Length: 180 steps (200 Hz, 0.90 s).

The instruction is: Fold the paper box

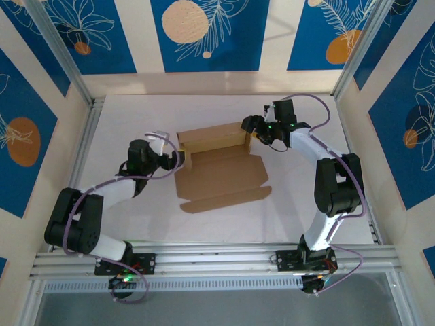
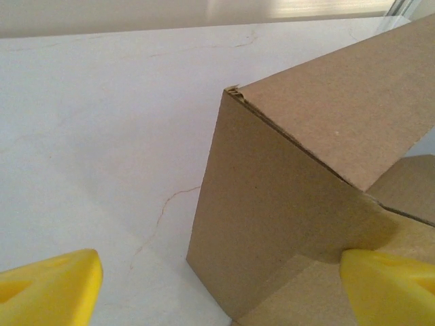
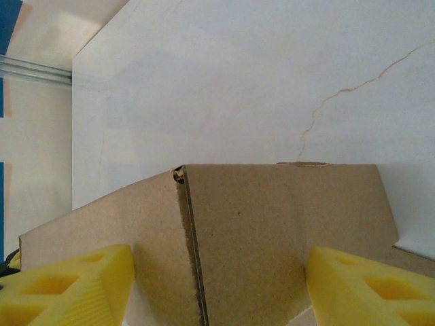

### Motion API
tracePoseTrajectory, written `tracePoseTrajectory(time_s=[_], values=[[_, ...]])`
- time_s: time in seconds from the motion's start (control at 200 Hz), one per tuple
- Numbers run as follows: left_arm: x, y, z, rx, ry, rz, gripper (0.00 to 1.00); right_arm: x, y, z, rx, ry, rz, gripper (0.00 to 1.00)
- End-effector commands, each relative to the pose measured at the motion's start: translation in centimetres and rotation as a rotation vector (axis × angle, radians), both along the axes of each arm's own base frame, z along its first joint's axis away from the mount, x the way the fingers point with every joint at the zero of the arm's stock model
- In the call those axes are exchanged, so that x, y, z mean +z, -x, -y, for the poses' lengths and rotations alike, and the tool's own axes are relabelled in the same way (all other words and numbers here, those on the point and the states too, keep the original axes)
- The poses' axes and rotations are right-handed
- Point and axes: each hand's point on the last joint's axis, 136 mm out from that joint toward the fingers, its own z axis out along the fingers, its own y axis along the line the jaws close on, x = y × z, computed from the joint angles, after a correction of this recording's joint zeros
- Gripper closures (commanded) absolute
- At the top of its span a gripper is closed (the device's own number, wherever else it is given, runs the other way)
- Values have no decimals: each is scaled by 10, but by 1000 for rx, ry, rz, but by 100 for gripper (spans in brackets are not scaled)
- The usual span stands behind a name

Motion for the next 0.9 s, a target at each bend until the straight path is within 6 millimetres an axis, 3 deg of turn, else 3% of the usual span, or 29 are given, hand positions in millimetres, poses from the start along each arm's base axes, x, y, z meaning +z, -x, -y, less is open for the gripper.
tracePoseTrajectory(time_s=[0.0, 0.31, 0.51, 0.895], values=[[-15, 25, 34, -191, -39, -25, 10, -22, 28, -18, 93, -30, -131, 32], [-16, 35, 55, -341, -16, -76, 12, -25, 30, -19, 109, -41, -134, 32], [-3, 45, 68, -451, 0, -102, 12, -24, 29, -19, 109, -43, -135, 32], [7, 46, 61, -426, -52, -171, 12, -28, 24, -17, 84, -45, -137, 32]])
